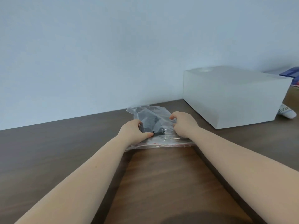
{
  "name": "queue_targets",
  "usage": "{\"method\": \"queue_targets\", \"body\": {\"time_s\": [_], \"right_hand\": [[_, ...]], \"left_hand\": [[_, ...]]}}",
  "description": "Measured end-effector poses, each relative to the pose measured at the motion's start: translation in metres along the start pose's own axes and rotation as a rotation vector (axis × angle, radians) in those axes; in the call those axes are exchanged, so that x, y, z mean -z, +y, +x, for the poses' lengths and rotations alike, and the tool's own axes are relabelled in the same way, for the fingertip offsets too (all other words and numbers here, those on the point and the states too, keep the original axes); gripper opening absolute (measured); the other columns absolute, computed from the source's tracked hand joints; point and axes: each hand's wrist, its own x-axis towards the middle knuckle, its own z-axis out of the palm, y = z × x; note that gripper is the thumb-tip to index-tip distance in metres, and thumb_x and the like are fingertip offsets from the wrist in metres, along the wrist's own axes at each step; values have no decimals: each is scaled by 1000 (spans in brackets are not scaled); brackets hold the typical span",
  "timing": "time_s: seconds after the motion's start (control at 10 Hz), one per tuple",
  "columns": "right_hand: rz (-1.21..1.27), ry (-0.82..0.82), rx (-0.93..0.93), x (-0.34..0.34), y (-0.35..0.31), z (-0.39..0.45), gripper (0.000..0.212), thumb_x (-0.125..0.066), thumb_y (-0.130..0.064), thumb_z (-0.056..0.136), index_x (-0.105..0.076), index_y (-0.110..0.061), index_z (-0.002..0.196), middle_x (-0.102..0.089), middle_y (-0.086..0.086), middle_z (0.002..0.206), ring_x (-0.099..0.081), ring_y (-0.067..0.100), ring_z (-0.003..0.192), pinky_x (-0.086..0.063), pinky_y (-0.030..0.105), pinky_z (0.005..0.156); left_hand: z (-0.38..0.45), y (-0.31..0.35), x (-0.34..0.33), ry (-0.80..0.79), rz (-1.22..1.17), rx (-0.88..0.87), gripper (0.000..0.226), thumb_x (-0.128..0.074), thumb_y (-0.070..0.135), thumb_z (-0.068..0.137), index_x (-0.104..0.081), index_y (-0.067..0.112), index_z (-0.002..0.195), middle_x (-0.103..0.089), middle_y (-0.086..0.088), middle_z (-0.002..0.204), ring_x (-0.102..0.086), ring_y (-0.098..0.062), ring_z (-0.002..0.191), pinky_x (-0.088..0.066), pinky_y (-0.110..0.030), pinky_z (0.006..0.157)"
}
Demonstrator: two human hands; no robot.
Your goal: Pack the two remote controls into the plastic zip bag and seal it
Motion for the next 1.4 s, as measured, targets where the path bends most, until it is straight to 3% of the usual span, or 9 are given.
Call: {"method": "queue_targets", "body": {"time_s": [0.1,0.3,0.4,0.5,0.9,1.1,1.2,1.3,1.4], "right_hand": [[-97,52,-14,10,16,11,46,-47,2,83,-54,-16,125,-56,13,130,-51,32,118,-44,35,92],[-406,107,-6,27,30,26,21,-47,5,84,-57,-8,96,-58,13,99,-54,35,100,-42,31,65],[-515,168,21,32,32,32,27,-46,3,88,-57,-5,111,-60,18,113,-52,34,109,-45,37,80],[-570,184,28,32,37,40,23,-48,-1,90,-58,-6,110,-61,16,115,-52,33,110,-45,37,83],[-766,24,71,26,48,40,34,-44,-6,91,-56,-6,123,-48,14,129,-37,31,122,-34,36,101],[-743,23,63,32,45,16,34,-44,0,88,-58,-4,120,-56,15,124,-43,31,119,-38,35,96],[-684,41,58,36,40,-4,29,-49,-3,86,-61,-8,111,-62,13,116,-50,29,112,-39,35,84],[-448,114,58,37,42,-23,18,-46,-9,88,-61,-7,100,-65,16,106,-55,33,101,-36,33,73],[-152,173,19,51,49,-53,19,-47,-21,92,-64,-12,90,-68,11,97,-59,33,94,-45,33,73]], "left_hand": [[18,18,-16,7,-20,-35,55,-67,52,70,-53,15,110,-58,1,106,-55,-22,100,-40,-29,80],[41,50,-43,44,-43,-99,40,-63,51,72,-46,18,86,-61,-3,96,-56,-27,94,-43,-33,73],[50,62,-51,42,-58,-122,41,-63,49,74,-49,19,98,-62,-6,112,-54,-29,105,-45,-35,83],[59,70,-55,52,-80,-124,57,-64,46,75,-46,16,120,-59,-7,124,-51,-29,116,-45,-37,92],[44,66,-60,130,99,-81,51,-53,57,78,-52,11,101,-61,-12,107,-47,-32,107,-43,-40,82],[16,54,-50,121,83,-80,53,-48,54,82,-48,12,114,-56,-12,122,-46,-34,116,-41,-43,91],[-2,44,-43,99,59,-70,43,-45,51,83,-51,13,102,-60,-10,112,-50,-32,107,-45,-42,85],[-26,38,-40,106,64,-74,36,-43,48,87,-47,12,90,-59,-8,104,-51,-31,102,-41,-38,76],[-45,30,-39,148,74,-85,35,-43,46,88,-49,12,90,-58,-6,103,-50,-28,101,-40,-36,74]]}}
